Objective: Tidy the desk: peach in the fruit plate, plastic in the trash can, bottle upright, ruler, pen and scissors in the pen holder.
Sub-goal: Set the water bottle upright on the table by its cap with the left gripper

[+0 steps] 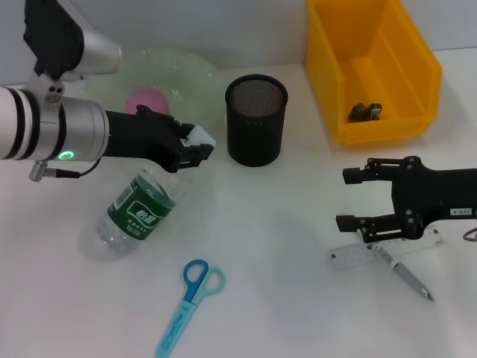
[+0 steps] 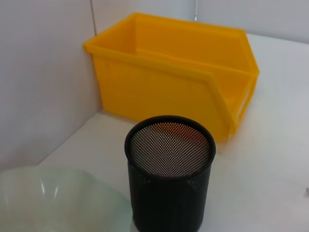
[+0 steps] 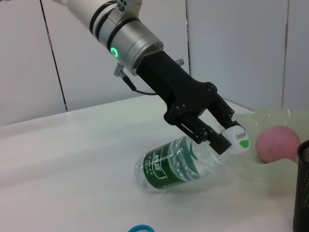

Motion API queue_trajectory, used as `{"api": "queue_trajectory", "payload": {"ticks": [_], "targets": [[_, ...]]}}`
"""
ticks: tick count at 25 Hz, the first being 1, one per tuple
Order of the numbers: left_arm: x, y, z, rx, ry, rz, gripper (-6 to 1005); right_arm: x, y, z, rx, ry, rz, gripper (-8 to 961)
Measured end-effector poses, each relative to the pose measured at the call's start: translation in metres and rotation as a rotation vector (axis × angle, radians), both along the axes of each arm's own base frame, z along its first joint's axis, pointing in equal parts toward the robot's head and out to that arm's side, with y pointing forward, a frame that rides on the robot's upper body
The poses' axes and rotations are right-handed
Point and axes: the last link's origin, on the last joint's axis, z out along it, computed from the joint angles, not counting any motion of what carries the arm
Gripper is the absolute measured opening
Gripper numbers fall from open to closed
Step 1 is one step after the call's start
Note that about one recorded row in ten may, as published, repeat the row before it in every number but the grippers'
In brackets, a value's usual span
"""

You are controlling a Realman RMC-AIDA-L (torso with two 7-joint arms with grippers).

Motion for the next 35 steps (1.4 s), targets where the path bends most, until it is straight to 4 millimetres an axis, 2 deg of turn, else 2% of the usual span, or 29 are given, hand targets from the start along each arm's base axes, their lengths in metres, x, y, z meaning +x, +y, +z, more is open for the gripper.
{"api": "queue_trajectory", "payload": {"ticks": [24, 35], "targets": [[0.001, -0.003, 0.025, 0.084, -0.082, -0.015, 438, -0.006, 0.0, 0.0, 0.002, 0.0, 0.005, 814], [0.003, -0.004, 0.028, 0.096, -0.1, -0.017, 439, -0.007, 0.0, 0.0, -0.001, -0.006, 0.007, 814]]}}
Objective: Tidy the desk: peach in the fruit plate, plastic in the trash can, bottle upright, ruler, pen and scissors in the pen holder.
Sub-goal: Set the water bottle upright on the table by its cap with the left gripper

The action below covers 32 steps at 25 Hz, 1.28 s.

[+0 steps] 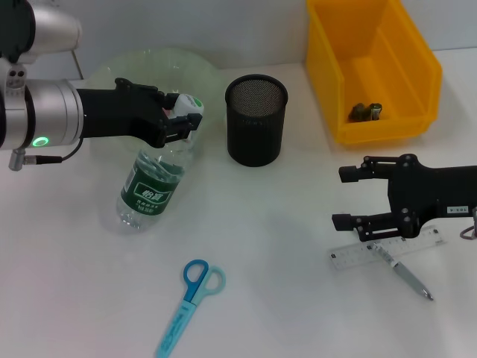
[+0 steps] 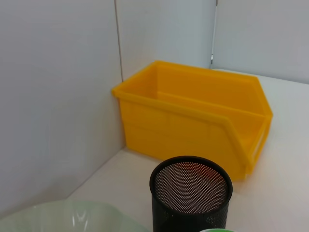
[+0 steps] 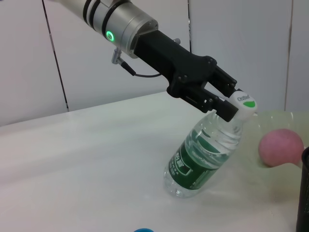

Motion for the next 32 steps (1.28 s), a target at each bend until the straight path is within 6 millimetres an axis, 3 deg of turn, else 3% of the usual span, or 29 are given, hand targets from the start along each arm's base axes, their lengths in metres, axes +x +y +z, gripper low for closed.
{"api": "queue_trajectory", "payload": {"ticks": [24, 32], "targets": [[-0.004, -0.001, 0.012, 0.047, -0.073, -0.029, 441, -0.003, 0.001, 0.001, -0.006, -0.008, -0.002, 815], [-0.015, -0.005, 0.017, 0.063, -0.087, 0.005, 442, -0.003, 0.001, 0.001, -0.008, -0.007, -0.003, 815]]}}
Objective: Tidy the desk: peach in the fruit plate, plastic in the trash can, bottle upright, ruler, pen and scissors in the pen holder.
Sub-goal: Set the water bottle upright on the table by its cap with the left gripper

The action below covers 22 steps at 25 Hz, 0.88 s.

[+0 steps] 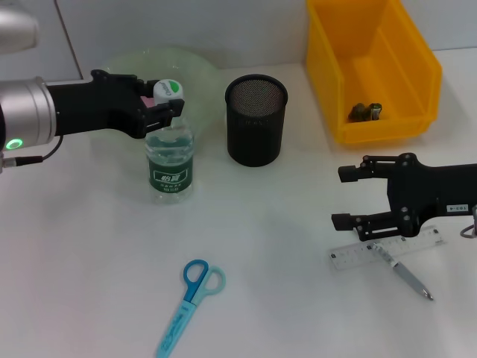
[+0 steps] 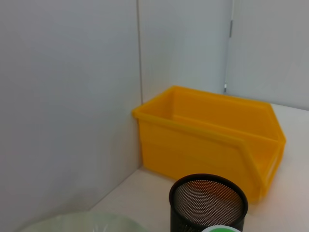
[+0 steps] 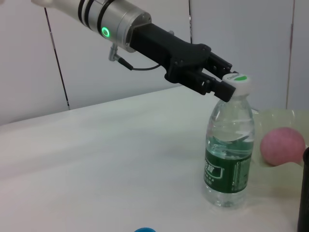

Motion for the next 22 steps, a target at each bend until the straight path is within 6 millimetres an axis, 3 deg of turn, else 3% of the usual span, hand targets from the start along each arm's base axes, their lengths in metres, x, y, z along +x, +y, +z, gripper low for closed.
{"api": "queue_trajectory", "payload": {"ticks": [15, 22], "targets": [[-0.016, -0.014, 0.016, 0.061, -0.138, 0.001, 443, -0.007, 0.002, -0.002, -0.024, -0.018, 0.013, 814], [-0.02, -0.016, 0.011, 0.051, -0.134, 0.004, 444, -0.007, 0.001, -0.003, -0.022, -0.019, 0.012, 815]]}}
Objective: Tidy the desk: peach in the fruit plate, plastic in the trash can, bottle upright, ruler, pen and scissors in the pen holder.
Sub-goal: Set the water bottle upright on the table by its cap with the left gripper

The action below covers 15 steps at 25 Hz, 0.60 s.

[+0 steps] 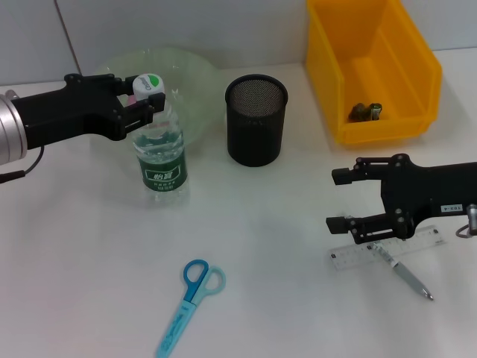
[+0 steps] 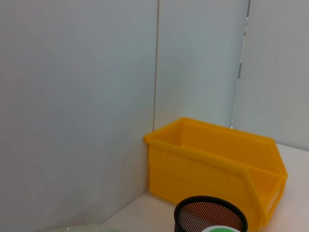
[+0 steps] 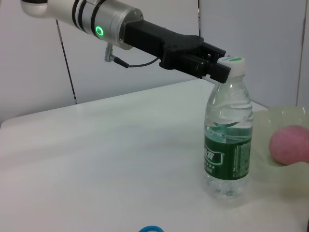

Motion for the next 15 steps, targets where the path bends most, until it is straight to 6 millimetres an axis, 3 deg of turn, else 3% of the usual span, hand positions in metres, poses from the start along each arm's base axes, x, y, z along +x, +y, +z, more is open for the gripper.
{"api": "queue_trajectory", "payload": {"ticks": [15], "targets": [[-0.0083, -0.0061, -0.0045, 0.011, -0.037, -0.025, 445, 0.0007, -0.0005, 0.0007, 0.002, -0.001, -0.002, 814]]}}
